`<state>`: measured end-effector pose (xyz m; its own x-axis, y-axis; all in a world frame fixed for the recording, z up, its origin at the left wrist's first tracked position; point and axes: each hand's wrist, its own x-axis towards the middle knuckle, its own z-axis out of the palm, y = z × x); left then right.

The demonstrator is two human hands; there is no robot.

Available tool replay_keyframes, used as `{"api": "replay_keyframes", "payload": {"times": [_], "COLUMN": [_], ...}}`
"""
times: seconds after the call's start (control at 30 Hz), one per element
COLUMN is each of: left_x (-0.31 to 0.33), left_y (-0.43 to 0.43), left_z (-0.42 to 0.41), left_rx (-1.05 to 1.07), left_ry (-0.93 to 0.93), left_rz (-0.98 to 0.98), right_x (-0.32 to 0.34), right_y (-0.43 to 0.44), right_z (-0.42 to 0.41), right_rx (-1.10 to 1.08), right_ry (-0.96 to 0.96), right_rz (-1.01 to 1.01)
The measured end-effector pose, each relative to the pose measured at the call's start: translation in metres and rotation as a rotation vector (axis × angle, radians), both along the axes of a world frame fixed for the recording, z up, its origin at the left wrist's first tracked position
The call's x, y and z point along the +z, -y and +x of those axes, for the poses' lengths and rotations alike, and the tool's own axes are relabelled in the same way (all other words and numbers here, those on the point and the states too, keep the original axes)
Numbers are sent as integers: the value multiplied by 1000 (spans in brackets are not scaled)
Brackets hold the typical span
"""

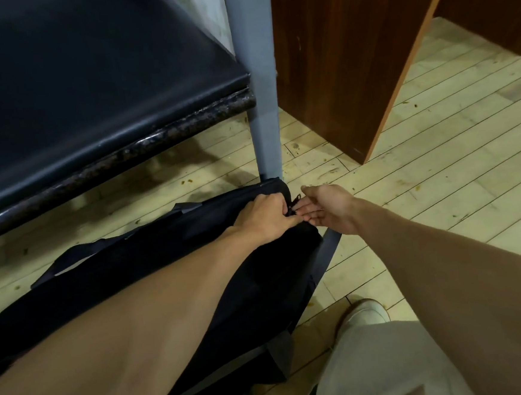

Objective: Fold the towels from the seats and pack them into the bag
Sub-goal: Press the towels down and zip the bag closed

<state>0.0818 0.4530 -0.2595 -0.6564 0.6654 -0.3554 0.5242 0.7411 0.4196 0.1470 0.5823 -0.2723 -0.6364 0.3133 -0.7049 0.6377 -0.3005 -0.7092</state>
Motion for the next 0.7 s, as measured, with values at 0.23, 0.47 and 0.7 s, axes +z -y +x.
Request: {"api": "replay_keyframes", "payload": {"times": [0.23, 0.47, 0.7], "left_x": [-11, -9, -12], "left_y": [-13, -24, -11], "left_z": [-7, -15, -12], "left_rx": [95, 192, 116], "left_ry": [106, 46, -13], "left_rz": [-32, -148, -54], "right_x": [-4, -10, -24], "right_y": [-2, 1, -2], "right_z": [2, 1, 3], "right_rx": [19, 81, -49], "right_ry": [14, 37, 84], "right_rz": [-4, 14, 80]}}
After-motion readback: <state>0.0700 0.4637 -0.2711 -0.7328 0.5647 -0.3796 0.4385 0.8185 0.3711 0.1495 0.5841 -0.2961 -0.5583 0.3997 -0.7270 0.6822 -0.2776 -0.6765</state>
